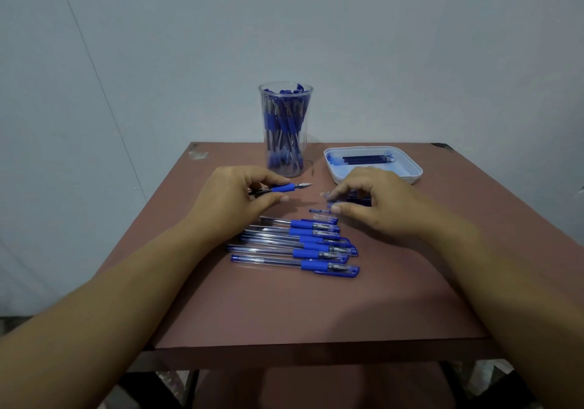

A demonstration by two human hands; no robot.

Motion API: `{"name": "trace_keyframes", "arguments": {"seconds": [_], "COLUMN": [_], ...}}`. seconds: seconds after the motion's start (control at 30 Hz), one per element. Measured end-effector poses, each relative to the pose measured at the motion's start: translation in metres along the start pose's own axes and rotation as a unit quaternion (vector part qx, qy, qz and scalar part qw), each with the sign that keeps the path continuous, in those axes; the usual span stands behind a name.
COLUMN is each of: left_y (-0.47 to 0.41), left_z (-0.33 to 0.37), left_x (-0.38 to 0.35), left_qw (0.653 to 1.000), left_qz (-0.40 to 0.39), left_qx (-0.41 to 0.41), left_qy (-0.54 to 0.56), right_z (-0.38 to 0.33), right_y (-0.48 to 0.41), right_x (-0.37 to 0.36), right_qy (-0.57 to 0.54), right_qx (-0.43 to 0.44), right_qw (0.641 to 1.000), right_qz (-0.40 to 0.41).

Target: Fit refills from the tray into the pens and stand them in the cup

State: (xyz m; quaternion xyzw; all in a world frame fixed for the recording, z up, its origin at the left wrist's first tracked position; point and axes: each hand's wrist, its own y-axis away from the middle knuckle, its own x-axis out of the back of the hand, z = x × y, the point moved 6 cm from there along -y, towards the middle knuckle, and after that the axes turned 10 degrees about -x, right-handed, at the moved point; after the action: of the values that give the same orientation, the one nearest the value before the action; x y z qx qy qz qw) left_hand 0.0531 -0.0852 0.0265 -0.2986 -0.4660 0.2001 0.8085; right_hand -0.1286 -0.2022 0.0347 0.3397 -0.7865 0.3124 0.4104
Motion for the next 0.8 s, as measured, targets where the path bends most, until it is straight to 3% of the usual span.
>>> {"name": "trace_keyframes", "arguments": {"seconds": [0.33, 0.53, 0.8], "left_y": [0.000, 0.000, 0.000], "left_z": [-0.004, -0.001, 0.004], "left_x": [-0.002, -0.002, -0.004], "left_qw": [1.000, 1.000, 1.000], "left_qz": [-0.008, -0.012, -0.022], "left_qx": [0.015, 0.014, 0.000], "left_qy": [0.007, 0.005, 0.002], "right_z": [0.002, -0.002, -0.015], "right_y": [-0.004, 0.000, -0.001], "right_x": [-0.015, 0.001, -0.003], "right_qy": [0.091, -0.031, -0.023], "right_qx": [-0.013, -0.017, 0.046], "right_qw": [0.994, 0.998, 0.995], "right_qz": [-0.051, 0.056, 0.086]}}
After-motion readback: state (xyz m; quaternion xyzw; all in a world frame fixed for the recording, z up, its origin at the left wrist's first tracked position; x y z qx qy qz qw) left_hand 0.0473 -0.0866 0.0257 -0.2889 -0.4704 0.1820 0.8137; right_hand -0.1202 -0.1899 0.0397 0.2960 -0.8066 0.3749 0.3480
